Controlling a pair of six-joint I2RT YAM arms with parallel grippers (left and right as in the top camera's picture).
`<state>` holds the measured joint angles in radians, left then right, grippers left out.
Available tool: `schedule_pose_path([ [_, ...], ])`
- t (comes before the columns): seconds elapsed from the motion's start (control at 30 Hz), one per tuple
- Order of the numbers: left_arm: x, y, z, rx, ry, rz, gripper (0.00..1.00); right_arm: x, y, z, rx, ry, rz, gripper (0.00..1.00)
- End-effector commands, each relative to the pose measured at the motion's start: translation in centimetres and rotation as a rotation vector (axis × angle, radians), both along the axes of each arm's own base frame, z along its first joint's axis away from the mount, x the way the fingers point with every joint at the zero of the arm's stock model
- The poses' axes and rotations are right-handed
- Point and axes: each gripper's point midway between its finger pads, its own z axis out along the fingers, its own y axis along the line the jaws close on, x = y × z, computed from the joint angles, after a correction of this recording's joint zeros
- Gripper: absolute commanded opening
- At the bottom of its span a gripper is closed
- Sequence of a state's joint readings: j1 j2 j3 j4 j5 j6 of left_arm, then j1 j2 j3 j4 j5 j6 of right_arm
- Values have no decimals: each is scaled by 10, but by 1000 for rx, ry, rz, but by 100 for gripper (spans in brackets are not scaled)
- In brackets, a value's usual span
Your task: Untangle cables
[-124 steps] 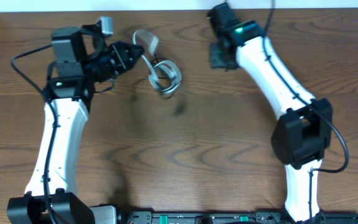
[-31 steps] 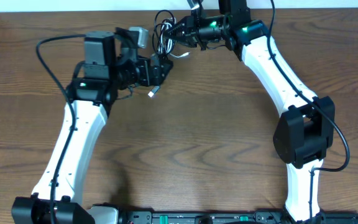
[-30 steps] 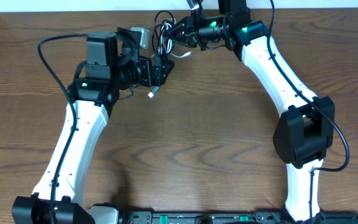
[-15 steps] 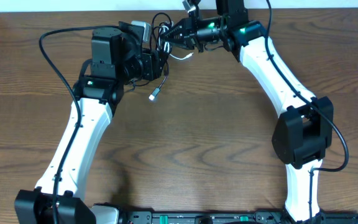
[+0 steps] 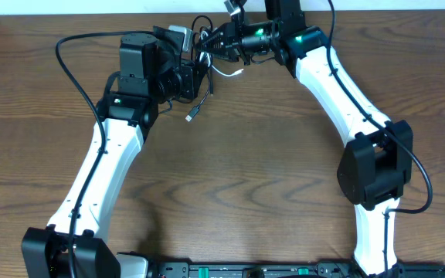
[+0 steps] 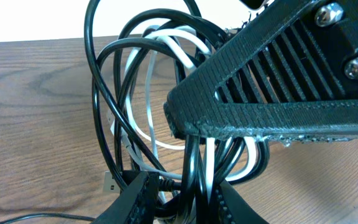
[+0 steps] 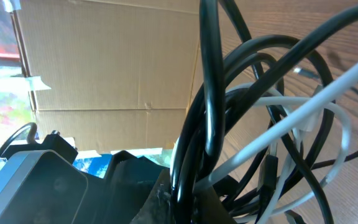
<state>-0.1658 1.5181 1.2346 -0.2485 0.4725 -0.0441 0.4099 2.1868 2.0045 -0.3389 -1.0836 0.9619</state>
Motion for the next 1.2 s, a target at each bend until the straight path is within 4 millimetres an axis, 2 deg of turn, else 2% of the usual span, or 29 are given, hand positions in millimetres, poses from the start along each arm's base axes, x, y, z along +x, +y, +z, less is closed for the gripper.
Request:
schedule_pose_path([
  [0.0,13,3,0,13,-29,19,28,-30,12,28,52,-11,100,1],
  [0.1,17,3,-9,15,-13,18,33,-34,14,29,58,3,117,1],
  [0.23,18,2,-10,14,-16,18,35,-35,15,29,59,3,121,1],
  [0.27,18,2,-10,14,-16,18,31,-35,15,29,59,2,121,1],
  [0.33,18,3,-10,15,-15,19,13,-35,15,29,59,-1,121,1],
  [0.37,18,3,-10,15,-14,19,7,-34,14,29,60,-11,121,1],
  [0.47,16,3,-13,17,0,19,8,-24,6,26,47,-123,101,1],
  [0.5,15,3,-14,18,8,19,7,-17,3,23,30,-170,83,5],
  [0.57,11,2,-16,15,23,11,7,6,-16,0,-86,-228,-17,30],
  [0.6,9,1,-16,8,32,1,7,16,-27,-13,-153,-228,-70,39],
  [0.67,3,-4,-16,-32,54,-44,7,30,-55,-40,-296,-204,-157,42],
  [0.73,-2,-4,-16,-63,77,-70,7,30,-65,-48,-343,-244,-139,44],
  [0.83,-4,0,-19,-94,122,-37,8,22,-58,-41,-296,-340,-55,50],
  [0.93,-4,0,-19,-122,150,-12,7,8,-36,-31,-240,-443,36,56],
  [1.1,-6,0,-22,-120,163,-10,7,7,-30,-34,-267,-454,30,54],
  [1.17,-5,1,-22,-116,161,-3,7,8,-29,-33,-262,-463,31,59],
])
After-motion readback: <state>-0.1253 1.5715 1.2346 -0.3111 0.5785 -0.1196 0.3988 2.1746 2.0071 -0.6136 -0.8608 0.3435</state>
